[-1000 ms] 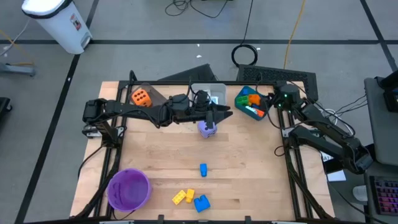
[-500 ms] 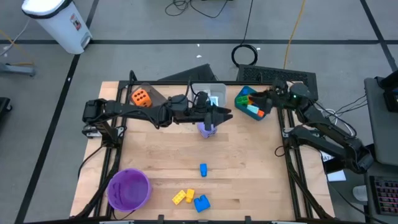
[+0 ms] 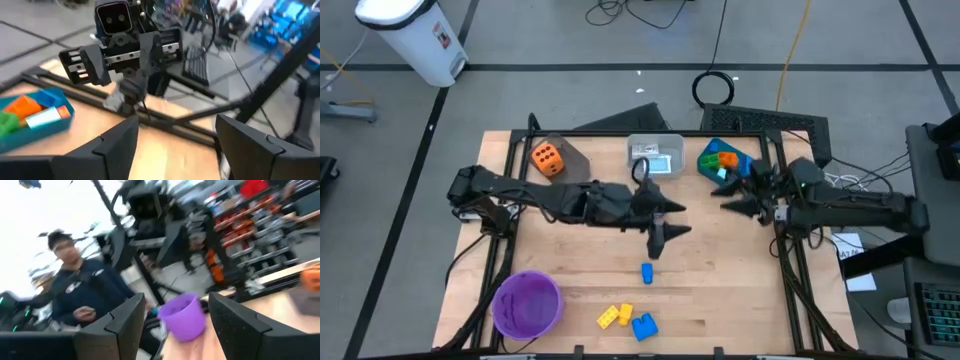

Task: Pick & Place Toys
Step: Put the blue game piece into the blue bin

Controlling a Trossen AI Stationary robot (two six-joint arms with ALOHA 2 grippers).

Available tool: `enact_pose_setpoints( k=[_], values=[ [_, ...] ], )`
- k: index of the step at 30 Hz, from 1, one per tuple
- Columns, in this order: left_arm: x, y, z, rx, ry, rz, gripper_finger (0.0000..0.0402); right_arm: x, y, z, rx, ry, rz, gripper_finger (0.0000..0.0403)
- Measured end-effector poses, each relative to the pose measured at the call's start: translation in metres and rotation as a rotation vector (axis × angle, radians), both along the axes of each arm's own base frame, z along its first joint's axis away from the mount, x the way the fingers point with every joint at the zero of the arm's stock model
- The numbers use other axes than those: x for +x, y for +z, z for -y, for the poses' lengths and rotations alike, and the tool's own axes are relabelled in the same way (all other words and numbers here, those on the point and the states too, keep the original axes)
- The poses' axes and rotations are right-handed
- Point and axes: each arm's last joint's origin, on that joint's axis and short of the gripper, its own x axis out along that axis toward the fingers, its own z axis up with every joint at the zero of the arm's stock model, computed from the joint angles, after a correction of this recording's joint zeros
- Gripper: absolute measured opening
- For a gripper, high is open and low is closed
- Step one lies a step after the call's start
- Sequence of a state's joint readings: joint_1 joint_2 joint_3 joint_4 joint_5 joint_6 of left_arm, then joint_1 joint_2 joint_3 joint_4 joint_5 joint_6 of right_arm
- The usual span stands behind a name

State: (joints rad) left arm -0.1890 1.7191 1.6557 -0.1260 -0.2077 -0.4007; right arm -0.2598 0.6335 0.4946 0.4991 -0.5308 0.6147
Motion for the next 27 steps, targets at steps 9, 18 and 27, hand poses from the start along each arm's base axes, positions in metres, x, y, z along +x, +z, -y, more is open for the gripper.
enact_pose_setpoints(
  k=[9,18,27],
  values=[
    [-0.019,-0.016,0.053,-0.087,-0.052,-0.212,0.0273,0.027,-0.030,-0.065,-0.128,0.159,-0.180,0.0214],
    [-0.009,-0.087,0.094,-0.357,0.183,-0.493,0.0273,0.041,-0.055,-0.096,-0.181,0.158,-0.309,0.0214],
    [0.009,-0.162,0.098,-0.673,0.421,-0.768,0.0273,0.043,-0.056,-0.098,-0.123,0.165,-0.326,0.0214]
  ],
)
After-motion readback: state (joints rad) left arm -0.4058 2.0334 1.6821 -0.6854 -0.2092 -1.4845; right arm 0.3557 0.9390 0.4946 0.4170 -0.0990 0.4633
